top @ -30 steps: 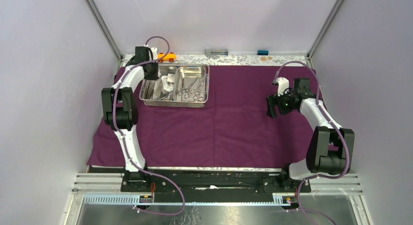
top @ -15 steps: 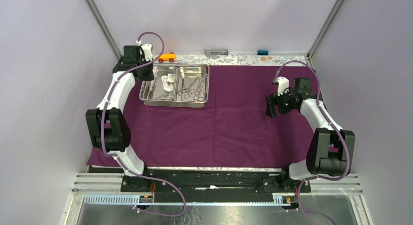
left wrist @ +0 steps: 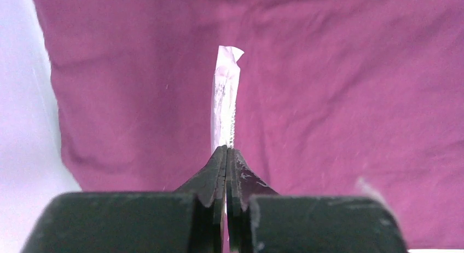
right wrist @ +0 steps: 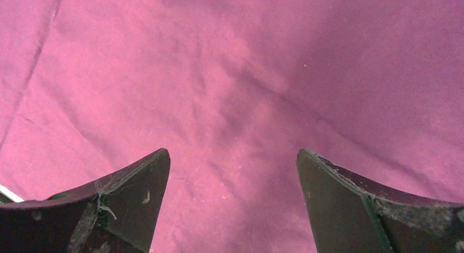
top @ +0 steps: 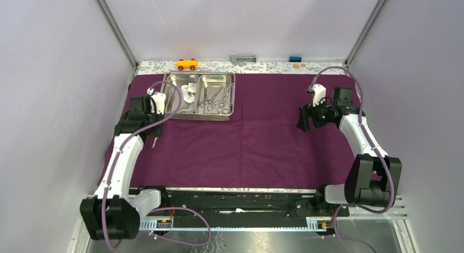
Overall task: Open and lay out the surgical kit
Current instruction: Place the medical item in the surgical kit.
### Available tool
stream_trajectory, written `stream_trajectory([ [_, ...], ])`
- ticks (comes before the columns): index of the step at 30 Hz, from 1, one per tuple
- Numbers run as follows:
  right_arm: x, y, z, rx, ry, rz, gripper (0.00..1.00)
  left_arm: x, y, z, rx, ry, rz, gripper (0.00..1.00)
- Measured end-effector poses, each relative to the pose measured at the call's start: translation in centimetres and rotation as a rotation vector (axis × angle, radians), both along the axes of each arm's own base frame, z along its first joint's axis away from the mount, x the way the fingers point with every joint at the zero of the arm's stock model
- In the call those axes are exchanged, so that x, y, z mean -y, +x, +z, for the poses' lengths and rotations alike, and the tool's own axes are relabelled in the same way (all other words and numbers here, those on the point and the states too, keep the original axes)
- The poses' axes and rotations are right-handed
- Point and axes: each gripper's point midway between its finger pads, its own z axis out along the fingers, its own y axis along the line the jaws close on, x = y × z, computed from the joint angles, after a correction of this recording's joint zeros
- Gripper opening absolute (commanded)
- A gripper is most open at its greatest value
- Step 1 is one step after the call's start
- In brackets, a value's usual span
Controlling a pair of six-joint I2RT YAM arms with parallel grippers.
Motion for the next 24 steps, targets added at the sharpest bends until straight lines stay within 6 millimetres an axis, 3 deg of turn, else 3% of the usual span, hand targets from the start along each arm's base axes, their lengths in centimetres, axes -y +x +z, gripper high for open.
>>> stream_trajectory([
  [2,-0.3,0.0,0.4,0.008,0.014,0.004,0.92,-0.7,-1.9,-0.8,-0.019,0.043,0.003,0.0],
  [8,-0.4,-0.1,1.5,0.041,0.022,0.005,0.92,-1.5,-4.4,-4.7,-0.164,0.093,-0.004,0.0],
  [18,-0.7,-0.1,2.0,0.057,0.032,0.014,0.93,-1.3,-4.6,-8.1,-0.314,0.097,-0.036,0.23],
  [24,-0.7,-0.1,2.0,0.058,0.031,0.013,0.93,-0.5,-4.9,-8.9,-0.354,0.076,-0.088,0.37],
])
